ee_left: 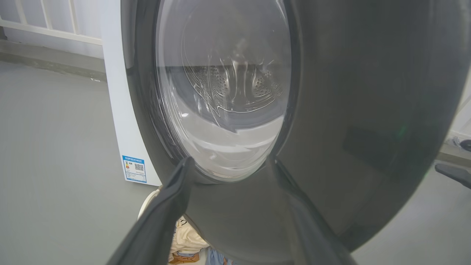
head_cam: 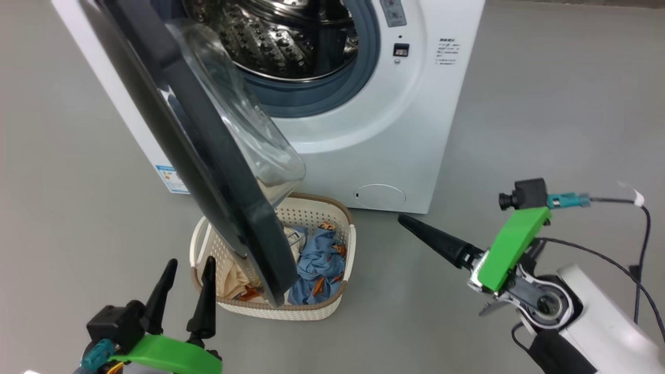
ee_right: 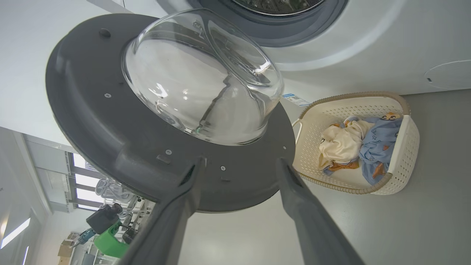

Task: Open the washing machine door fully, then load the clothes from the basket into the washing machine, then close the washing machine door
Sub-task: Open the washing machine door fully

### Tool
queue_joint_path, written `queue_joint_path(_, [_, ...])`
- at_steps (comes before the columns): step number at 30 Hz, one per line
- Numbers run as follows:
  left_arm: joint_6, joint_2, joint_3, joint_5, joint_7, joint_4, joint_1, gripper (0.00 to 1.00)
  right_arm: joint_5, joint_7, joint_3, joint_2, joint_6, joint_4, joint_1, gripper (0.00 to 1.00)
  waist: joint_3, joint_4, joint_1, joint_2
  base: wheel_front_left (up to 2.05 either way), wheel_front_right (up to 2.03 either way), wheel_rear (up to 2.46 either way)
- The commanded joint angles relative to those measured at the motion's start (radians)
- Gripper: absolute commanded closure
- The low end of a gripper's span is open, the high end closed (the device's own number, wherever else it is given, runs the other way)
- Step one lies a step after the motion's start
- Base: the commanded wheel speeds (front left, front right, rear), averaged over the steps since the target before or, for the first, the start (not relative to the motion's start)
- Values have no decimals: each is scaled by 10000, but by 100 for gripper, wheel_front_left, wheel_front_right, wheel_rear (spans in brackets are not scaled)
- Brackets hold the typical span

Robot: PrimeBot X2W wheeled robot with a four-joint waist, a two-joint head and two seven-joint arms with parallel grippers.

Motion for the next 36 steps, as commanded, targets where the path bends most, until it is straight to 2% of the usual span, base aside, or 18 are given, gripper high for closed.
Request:
queue_joint_path(1, [-15, 242, 421, 29, -63, -216, -79, 0, -119, -236, 148, -41, 16, -326, 212, 0, -123, -168, 0, 0, 0, 0, 0])
queue_joint_path(15, [-15, 261, 1030, 169, -63, -413, 436, 0, -341, -2219, 372, -1235, 16, -146, 1308, 0, -393, -713, 0, 0, 0, 0, 0])
queue_joint_path(21, [-15, 237, 1222, 213, -63, -471, 510, 0, -541, -3386, 419, -1591, 16, 106, 1505, 0, -343, -815, 0, 0, 0, 0, 0])
queue_joint_path(28, [-15, 199, 1405, 252, -63, -517, 561, 0, -1144, -5308, 743, -1836, 16, 465, 1605, 0, -313, -883, 0, 0, 0, 0, 0])
queue_joint_path(31, [-15, 187, 1498, 281, -63, -520, 599, 0, -1751, -6267, 1122, -1967, 16, 670, 1621, 0, -335, -892, 0, 0, 0, 0, 0])
queue_joint_path(36, [-16, 179, 1566, 295, -63, -526, 620, 0, -2741, -6565, 1012, -1949, 16, 958, 1624, 0, -324, -906, 0, 0, 0, 0, 0])
